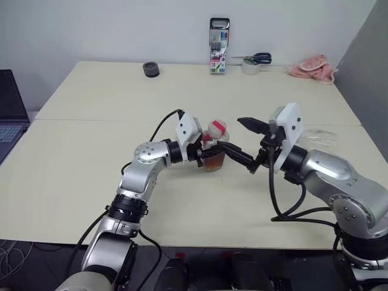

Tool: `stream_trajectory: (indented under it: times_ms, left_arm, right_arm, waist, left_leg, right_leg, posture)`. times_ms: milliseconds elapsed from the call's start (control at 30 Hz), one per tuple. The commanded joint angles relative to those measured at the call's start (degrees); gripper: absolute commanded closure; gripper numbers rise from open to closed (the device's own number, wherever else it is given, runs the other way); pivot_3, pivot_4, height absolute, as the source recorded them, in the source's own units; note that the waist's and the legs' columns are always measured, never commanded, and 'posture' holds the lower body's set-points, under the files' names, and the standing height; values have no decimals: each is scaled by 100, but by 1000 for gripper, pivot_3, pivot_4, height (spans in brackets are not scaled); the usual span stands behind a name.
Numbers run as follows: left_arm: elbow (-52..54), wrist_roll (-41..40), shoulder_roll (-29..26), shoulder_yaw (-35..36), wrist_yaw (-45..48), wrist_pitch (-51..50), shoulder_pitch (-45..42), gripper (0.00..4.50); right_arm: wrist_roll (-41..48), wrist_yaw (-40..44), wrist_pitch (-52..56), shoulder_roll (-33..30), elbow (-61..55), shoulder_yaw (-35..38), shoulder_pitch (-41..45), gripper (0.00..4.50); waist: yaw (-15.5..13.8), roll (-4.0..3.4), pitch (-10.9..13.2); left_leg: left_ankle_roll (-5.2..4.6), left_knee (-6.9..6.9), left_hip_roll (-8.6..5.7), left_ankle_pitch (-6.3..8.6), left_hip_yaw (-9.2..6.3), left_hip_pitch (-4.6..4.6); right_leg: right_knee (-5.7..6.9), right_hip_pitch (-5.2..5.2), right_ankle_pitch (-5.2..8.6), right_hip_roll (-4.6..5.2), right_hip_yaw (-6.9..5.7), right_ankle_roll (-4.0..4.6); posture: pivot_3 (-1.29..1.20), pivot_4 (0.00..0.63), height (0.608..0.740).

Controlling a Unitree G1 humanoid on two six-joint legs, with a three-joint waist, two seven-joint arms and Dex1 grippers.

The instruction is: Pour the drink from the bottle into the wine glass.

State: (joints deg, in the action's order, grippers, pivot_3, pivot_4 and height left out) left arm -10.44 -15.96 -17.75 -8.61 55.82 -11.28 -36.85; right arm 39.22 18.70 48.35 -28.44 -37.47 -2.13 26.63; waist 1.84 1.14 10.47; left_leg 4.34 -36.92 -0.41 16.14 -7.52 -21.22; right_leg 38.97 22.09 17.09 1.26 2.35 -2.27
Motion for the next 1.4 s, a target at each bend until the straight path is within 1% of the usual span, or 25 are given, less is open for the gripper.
stream_trajectory:
  times_ms: [33,200,400,567,667,867,933,1000,1033,1100,1200,1233,1267,1300,1400]
  left_arm:
    - [-85,-69,46,14,239,306,-213,2738]
    - [-183,-51,71,22,421,434,-245,2738]
    - [-172,-115,84,49,553,417,-260,2738]
    - [-126,-196,59,71,715,310,-268,2738]
    - [-136,-210,20,77,788,267,-260,2738]
    - [-142,-249,-23,77,870,191,-251,2738]
    - [-129,-265,-42,73,904,157,-240,2739]
    - [-101,-341,-100,81,993,6,-220,2739]
    - [-98,-373,-144,74,1068,-58,-220,2739]
    - [-122,-397,-234,46,1265,-99,-243,2749]
    - [-227,-365,-386,9,1692,88,-340,2756]
    - [-293,-345,-397,25,1765,210,-392,2756]
    - [-361,-327,-394,51,1795,307,-453,2756]
    - [-419,-319,-383,82,1791,378,-505,2756]
    - [-520,-315,-345,149,1679,477,-587,2757]
  right_arm:
    - [-267,-218,-83,181,-97,-152,181,0]
    - [-585,-250,-237,340,35,-245,132,0]
    - [-934,-177,-326,431,112,-523,125,0]
    - [-1100,-209,-375,648,213,-587,214,0]
    - [-1166,-200,-415,771,265,-539,236,635]
    - [-1236,-44,-495,817,344,-572,228,2658]
    - [-1231,53,-537,803,366,-585,232,2656]
    - [-1234,418,-694,639,466,-655,288,2656]
    - [-1242,740,-844,493,558,-710,339,2656]
    - [-1182,1613,-1212,111,790,-797,445,2656]
    - [-1228,3262,-1919,-663,1646,-887,927,2656]
    - [-1222,3653,-2062,-828,1933,-894,1102,2656]
    - [-1152,3914,-2072,-920,2152,-875,1252,2656]
    - [-1113,4007,-2078,-924,2298,-852,1357,2656]
    - [-980,4091,-1885,-883,2355,-815,1358,2656]
  waist:
    - [7,0,0]
    - [0,0,0]
    - [2,0,0]
    - [3,-1,0]
    - [4,-1,0]
    - [4,-1,0]
    - [4,-1,0]
    - [5,-1,0]
    - [6,-1,0]
    - [10,-3,1]
    - [16,-4,2]
    - [17,-4,3]
    - [17,-4,3]
    - [15,-4,3]
    - [14,-4,3]
  left_leg:
    - [0,-1,1,0,0,-5]
    - [0,-7,-3,-1,-11,-34]
    - [0,-7,-2,-1,-12,-39]
    - [0,-7,-2,0,-12,-38]
    - [0,-7,-2,0,-12,-38]
    - [0,-8,-2,0,-14,-39]
    - [-1,-8,-2,0,-13,-39]
    - [-2,-8,-2,0,-14,-39]
    - [-2,-8,-2,0,-13,-39]
    - [-5,-8,-3,2,-10,-38]
    - [-18,-10,-4,9,-10,-37]
    - [-18,-10,-4,9,-9,-37]
    - [-18,-11,-4,9,-8,-36]
    - [-18,-11,-3,9,-10,-36]
    - [-18,-10,0,9,-12,-36]
  right_leg:
    - [1,6,0,0,0,0]
    - [1,25,-1,2,-10,1]
    - [0,29,-1,2,-11,1]
    - [2,30,-1,1,-11,1]
    - [2,30,-1,1,-11,2]
    - [2,30,-1,1,-11,2]
    - [2,30,-1,1,-11,2]
    - [2,30,-1,1,-12,2]
    - [2,30,-1,1,-12,2]
    - [2,30,-1,1,-11,2]
    - [1,29,-1,0,-13,2]
    - [1,28,-1,0,-14,2]
    - [1,28,-1,0,-15,2]
    - [1,27,-1,0,-17,2]
    - [2,27,-1,-1,-17,3]
  posture:
    - [0,150,740]
    - [0,150,740]
    - [0,150,740]
    - [0,150,740]
    - [0,150,740]
    - [0,150,740]
    - [0,150,740]
    - [0,150,740]
    - [0,150,740]
    - [0,150,740]
    - [0,150,740]
    - [0,150,740]
    - [0,150,740]
    - [0,150,740]
    - [0,150,740]
